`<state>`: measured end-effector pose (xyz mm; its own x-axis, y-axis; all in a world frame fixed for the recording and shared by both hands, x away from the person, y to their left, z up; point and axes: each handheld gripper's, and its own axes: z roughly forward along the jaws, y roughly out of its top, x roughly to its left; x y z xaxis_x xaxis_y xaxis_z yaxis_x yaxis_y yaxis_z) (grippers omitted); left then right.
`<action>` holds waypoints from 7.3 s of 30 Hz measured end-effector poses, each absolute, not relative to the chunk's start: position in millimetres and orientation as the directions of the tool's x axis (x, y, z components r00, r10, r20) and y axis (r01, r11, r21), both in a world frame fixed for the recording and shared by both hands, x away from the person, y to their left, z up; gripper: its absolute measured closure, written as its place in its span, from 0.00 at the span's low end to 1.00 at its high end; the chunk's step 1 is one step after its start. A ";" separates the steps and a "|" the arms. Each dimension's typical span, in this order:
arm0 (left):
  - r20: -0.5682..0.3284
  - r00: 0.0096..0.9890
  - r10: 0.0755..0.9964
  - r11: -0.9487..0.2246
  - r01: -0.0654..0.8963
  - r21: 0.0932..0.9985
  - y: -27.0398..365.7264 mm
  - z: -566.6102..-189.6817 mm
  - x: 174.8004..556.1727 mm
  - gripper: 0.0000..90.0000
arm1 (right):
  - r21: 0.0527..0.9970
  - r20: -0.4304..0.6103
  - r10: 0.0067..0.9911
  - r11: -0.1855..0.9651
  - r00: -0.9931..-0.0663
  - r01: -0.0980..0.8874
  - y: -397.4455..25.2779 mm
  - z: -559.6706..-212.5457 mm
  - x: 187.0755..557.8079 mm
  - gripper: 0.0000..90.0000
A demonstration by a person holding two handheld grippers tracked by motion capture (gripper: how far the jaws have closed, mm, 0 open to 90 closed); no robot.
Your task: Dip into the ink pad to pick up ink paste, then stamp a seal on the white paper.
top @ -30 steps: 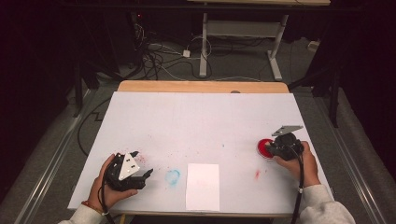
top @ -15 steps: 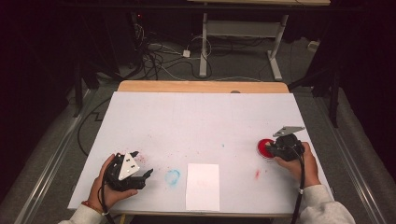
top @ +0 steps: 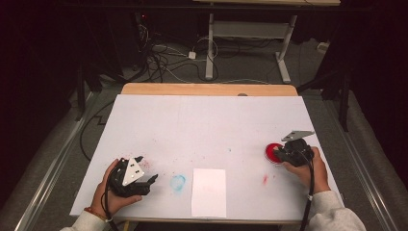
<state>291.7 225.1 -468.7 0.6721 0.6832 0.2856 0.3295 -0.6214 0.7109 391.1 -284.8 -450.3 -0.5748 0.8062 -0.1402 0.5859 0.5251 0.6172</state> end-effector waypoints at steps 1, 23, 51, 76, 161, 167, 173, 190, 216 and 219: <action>0.286 0.673 0.682 -0.622 0.329 0.710 225.0 -468.7 291.6 0.24 | 0.618 -0.139 0.807 0.524 -0.574 0.586 -284.9 -450.4 391.1 0.85; 0.264 0.682 0.682 -0.613 0.336 0.715 227.9 -471.2 295.7 0.24 | 0.621 -0.138 0.806 0.523 -0.576 0.584 -285.6 -450.9 391.8 0.85; 0.265 0.673 0.690 -0.613 0.349 0.709 231.2 -471.8 290.9 0.24 | 0.691 -0.147 0.800 0.504 -0.581 0.519 -283.9 -426.0 388.0 0.85; 0.287 0.678 0.677 -0.633 0.338 0.697 227.4 -470.6 288.9 0.24 | 0.782 -0.172 0.739 0.504 -0.651 0.366 -257.0 -387.4 356.2 0.85; 0.285 0.686 0.669 -0.640 0.338 0.690 225.4 -470.5 288.4 0.24 | 0.610 -0.079 0.366 0.753 -0.927 0.246 -106.5 -471.0 327.2 0.85; 0.285 0.688 0.668 -0.642 0.339 0.688 225.2 -470.7 288.5 0.24 | 0.612 -0.078 0.366 0.752 -0.927 0.245 -106.4 -471.3 327.1 0.85; 0.283 0.689 0.667 -0.643 0.340 0.687 224.9 -471.0 288.7 0.24 | 0.612 -0.073 0.366 0.751 -0.928 0.248 -107.0 -471.4 327.7 0.85; 0.280 0.690 0.668 -0.642 0.343 0.686 225.9 -471.8 290.3 0.24 | 0.652 -0.065 0.405 0.709 -0.912 0.268 -112.9 -453.8 326.5 0.85; 0.261 0.686 0.679 -0.625 0.354 0.696 231.3 -474.0 293.5 0.24 | 0.697 -0.141 0.448 0.679 -0.883 0.233 -143.9 -415.5 321.9 0.85; 0.263 0.689 0.676 -0.627 0.349 0.697 231.0 -473.3 292.9 0.24 | 0.695 -0.146 0.455 0.679 -0.879 0.236 -145.9 -415.4 322.2 0.85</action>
<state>292.9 231.0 -473.3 0.6886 0.6757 0.2631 0.3490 -0.6268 0.6966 322.2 -145.9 -415.4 -0.8787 0.4546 -0.1458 0.2361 0.6793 0.6949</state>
